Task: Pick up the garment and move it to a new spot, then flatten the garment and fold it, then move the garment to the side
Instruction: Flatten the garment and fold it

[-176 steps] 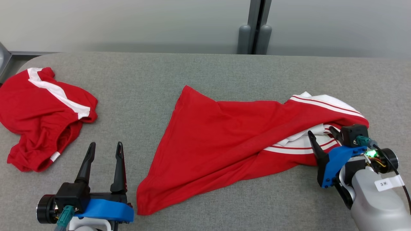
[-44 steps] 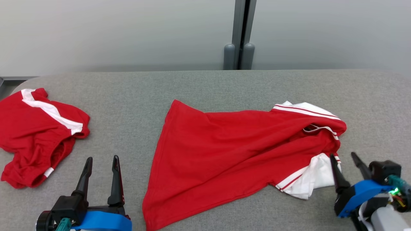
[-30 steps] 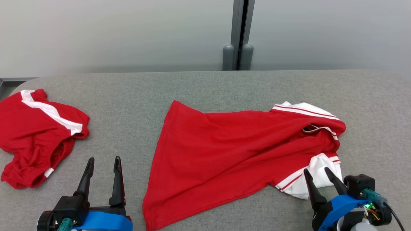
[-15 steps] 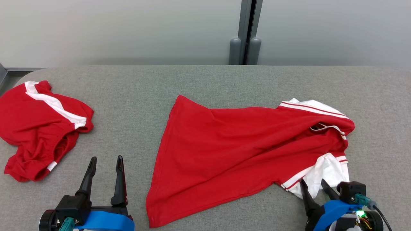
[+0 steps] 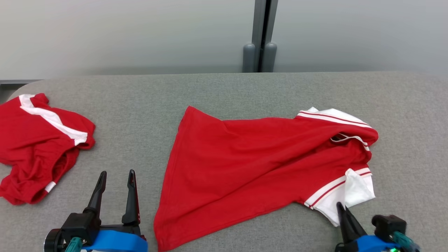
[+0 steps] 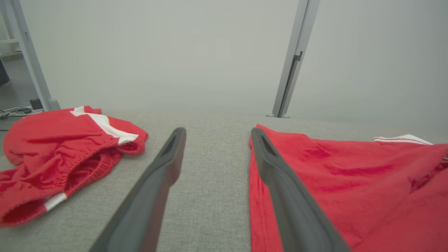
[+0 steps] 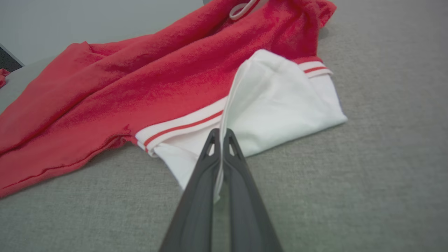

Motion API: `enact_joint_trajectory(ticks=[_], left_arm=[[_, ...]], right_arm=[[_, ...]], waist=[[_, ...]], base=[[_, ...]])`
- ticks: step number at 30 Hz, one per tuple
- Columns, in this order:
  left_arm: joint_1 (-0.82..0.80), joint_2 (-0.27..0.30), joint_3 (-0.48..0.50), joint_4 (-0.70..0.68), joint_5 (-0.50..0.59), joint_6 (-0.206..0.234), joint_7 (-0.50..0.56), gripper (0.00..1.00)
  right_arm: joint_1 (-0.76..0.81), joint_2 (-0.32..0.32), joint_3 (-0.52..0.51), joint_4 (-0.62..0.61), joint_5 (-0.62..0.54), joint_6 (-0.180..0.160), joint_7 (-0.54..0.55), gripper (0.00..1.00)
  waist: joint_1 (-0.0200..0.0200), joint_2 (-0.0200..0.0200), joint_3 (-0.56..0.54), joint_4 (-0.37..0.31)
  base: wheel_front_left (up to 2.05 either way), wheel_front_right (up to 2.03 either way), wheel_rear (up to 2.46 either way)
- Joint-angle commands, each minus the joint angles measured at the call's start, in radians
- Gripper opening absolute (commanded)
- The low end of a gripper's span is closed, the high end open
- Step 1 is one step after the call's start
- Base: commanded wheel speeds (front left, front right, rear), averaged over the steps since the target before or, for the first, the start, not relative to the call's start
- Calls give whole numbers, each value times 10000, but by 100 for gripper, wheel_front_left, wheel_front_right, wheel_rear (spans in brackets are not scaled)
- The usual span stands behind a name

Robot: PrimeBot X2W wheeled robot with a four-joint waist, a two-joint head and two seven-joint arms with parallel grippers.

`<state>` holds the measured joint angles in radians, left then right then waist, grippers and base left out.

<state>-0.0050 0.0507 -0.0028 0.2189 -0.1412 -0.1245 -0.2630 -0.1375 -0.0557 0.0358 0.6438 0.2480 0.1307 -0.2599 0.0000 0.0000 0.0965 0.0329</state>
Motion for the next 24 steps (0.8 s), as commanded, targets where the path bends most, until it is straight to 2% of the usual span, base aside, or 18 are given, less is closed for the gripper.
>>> enact_joint_trajectory(ticks=[1, 4, 9, 10, 11, 17, 24], left_arm=[[33, -6, 16, -36, -36, -30, -26, 100], [17, -5, 59, -64, -43, -7, -26, 100], [-69, -8, 81, -80, -4, -3, -26, 100], [-88, -6, 85, -70, -1, -5, -26, 100], [-112, -5, 81, -55, 3, -9, -26, 100], [-139, -6, 122, -27, -33, -27, -26, 100], [-122, -8, 90, -36, -57, -38, -26, 100]], right_arm=[[414, 1, -114, -446, 148, 1, -56, 0], [1199, 45, -225, -1535, 402, 1, -63, 0], [2293, 42, -49, -2740, 1740, 1, -64, 0], [2473, 45, 16, -2751, 1966, 1, -64, 44], [2572, 44, 33, -2816, 2158, 3, -65, 100], [3163, 36, -369, -3409, 2313, 3, -65, 100], [3032, 37, -1075, -4249, 1911, 3, -65, 100]], waist=[[0, 0, 19, -74], [0, 0, 92, -229], [0, 0, 183, -476], [0, 0, 188, -512], [0, 0, 190, -538], [0, 0, 146, -693], [0, 0, 140, -725]], base=[[0, 0, 0], [0, 0, 0], [0, 0, 0], [0, 0, 0], [0, 0, 0], [0, 0, 0], [0, 0, 0]])
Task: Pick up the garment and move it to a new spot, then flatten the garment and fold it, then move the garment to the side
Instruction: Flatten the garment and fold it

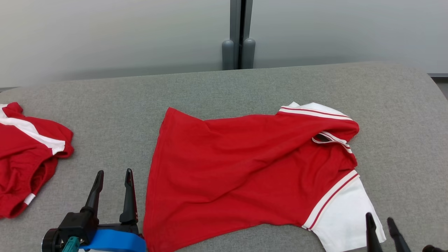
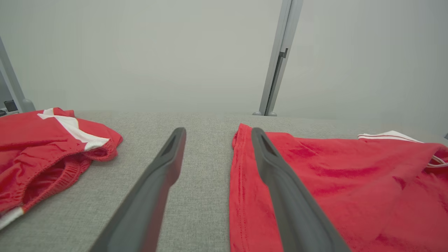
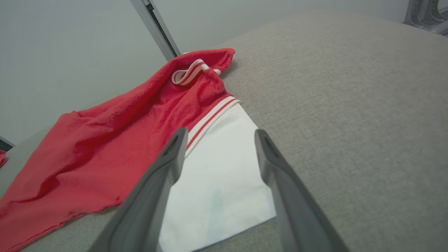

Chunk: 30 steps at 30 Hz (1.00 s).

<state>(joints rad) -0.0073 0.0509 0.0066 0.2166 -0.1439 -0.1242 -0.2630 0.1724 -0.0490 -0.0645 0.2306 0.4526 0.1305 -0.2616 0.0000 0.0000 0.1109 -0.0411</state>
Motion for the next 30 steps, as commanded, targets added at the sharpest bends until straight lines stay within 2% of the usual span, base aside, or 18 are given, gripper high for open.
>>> enact_joint_trajectory(ticks=[1, 6, 13, 18, 26, 30], left_arm=[[-107, -8, -7, -9, -30, -43, -26, 100], [-43, -7, 64, -16, 47, -50, -26, 100], [76, -8, 128, 17, 183, -62, -26, 100], [214, -8, 210, 81, 393, -67, -26, 100], [667, 24, 421, 38, 734, -25, -26, 100], [924, 94, 509, -42, 842, -17, -26, 100]], right_arm=[[-126, -27, -169, -275, -321, 5, -48, 100], [-503, -24, -510, -1258, -1165, 5, -45, 100], [-914, -25, -126, -2034, -2325, 5, -44, 100], [-1052, -32, 418, -2019, -3352, 3, -44, 100], [-479, -26, 705, -1638, -3753, 3, -45, 100], [-153, -29, 535, -1472, -3643, 3, -45, 100]], waist=[[0, 0, -9, 35], [0, 0, -47, 134], [0, 0, -195, 312], [0, 0, -430, 502], [0, 0, -949, 683], [0, 0, -1086, 703]], base=[[0, 0, 0], [0, 0, 0], [0, 0, 0], [0, 0, 0], [0, 0, 0], [0, 0, 0]])
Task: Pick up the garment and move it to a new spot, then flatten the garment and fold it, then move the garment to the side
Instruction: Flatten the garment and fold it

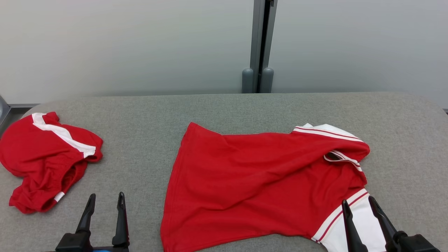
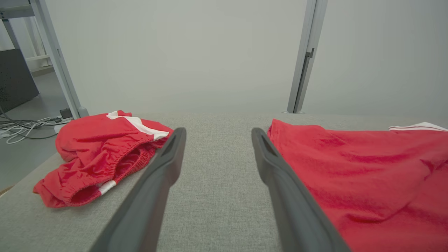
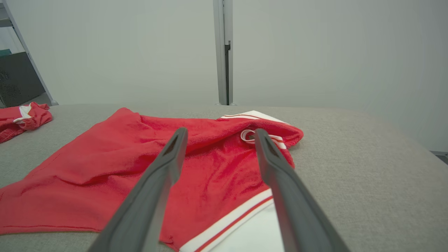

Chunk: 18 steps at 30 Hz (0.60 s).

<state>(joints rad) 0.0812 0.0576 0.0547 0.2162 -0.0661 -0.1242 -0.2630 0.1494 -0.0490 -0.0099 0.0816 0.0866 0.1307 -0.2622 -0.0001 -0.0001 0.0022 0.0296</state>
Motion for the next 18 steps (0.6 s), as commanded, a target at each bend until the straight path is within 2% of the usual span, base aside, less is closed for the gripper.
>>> enact_joint_trajectory(ticks=[1, 18], left_arm=[[91, 49, 48, -55, 66, -19, -26, 100], [6, 68, 113, 79, 17, -19, -26, 100]], right_arm=[[144, -29, -42, 66, 9, 1, -39, 100], [-35, -29, 172, 557, 2, 1, -39, 100]], waist=[[1, 1, -11, -3], [1, 1, 69, 17]], base=[[0, 0, 0], [0, 0, 0]])
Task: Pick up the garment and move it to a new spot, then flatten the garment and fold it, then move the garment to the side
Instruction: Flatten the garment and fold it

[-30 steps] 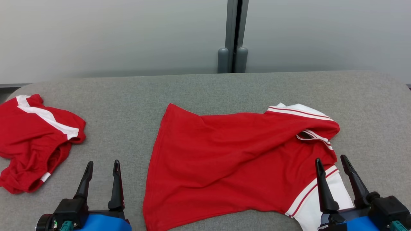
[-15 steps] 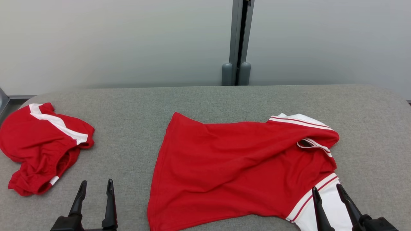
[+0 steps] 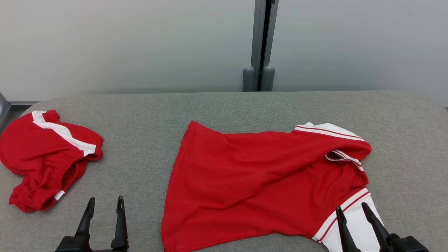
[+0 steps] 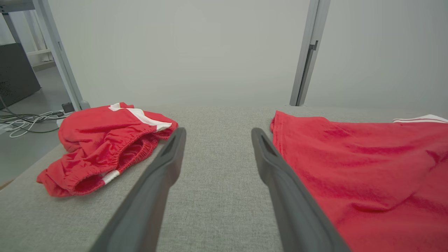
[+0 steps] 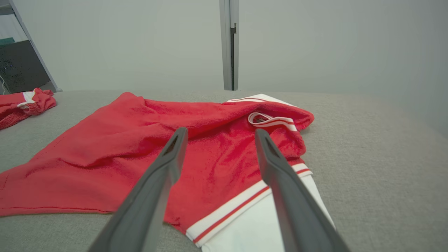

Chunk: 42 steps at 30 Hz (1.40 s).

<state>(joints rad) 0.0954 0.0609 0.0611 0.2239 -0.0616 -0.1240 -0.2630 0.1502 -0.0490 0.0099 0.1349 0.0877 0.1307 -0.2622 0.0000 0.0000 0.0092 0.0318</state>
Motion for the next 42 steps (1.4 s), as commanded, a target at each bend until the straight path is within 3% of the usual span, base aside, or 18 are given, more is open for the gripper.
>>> enact_joint_trajectory(ticks=[1, 11, 19, 28, 42], left_arm=[[-143, 29, 41, 17, -83, -27, -26, 100], [-130, -43, -775, 809, -544, -82, -26, 100], [-119, 200, -2286, 1982, -1101, -65, -26, 100], [-216, 441, -3551, 3001, -1774, -68, -27, 100], [-527, 519, -4092, 3404, -2447, -69, -24, 100]], right_arm=[[-47, -30, -88, 85, 6, 1, -39, 100], [-565, -25, -1541, 1836, -483, 1, -39, 100], [-981, -25, -2598, 3204, -788, 1, -39, 100], [-1490, -126, -2802, 4602, -611, 1, -41, 100], [-2023, -269, -2446, 6281, 34, 1, 21, 100]], waist=[[0, 0, 4, -14], [0, 0, 278, -159], [0, 0, 494, -189], [0, 0, 630, -221], [0, 0, 643, -176]], base=[[0, 0, 0], [0, 0, 0], [0, 0, 0], [0, 0, 0], [0, 0, 0]])
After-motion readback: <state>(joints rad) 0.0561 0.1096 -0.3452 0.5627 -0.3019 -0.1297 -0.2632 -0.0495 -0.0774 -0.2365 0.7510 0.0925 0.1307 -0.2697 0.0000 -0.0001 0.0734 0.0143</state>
